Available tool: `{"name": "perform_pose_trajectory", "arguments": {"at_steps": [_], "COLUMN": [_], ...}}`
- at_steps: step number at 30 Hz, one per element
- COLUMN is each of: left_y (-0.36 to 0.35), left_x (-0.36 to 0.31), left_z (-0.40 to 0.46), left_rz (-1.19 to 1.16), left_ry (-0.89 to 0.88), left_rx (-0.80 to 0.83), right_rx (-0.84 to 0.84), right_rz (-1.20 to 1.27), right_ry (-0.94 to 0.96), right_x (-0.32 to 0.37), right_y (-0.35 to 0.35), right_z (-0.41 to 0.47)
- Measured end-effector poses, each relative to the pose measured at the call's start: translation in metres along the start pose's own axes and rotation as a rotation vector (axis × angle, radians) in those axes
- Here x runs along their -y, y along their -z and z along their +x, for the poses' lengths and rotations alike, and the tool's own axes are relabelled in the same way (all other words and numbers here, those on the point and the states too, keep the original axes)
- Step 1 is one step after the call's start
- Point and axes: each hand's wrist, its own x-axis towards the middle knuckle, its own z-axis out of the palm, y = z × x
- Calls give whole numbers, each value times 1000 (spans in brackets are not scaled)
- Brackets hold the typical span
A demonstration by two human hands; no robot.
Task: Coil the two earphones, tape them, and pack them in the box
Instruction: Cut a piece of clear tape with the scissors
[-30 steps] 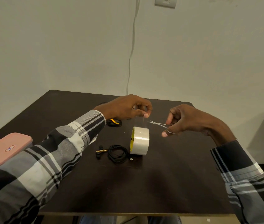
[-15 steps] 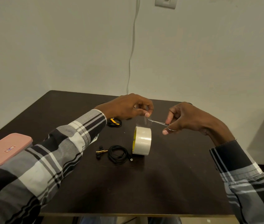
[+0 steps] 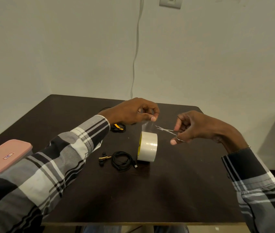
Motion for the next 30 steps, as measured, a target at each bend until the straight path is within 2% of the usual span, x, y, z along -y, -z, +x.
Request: {"name": "perform_pose_trajectory", "arguments": {"at_steps": [14,30], "left_y": [-4,-6], "left_x": [-5,-4], "left_z": [1,4], "left_rz": [-105,-20], "left_ry": [0,-16], "left_rx": [-9,2], "right_rx": [22,16], "right_rz": [25,25], "right_ry": [-8,-3], "right_x": [0,6], "right_y": [-3,-1], "right_z": [2,2]}}
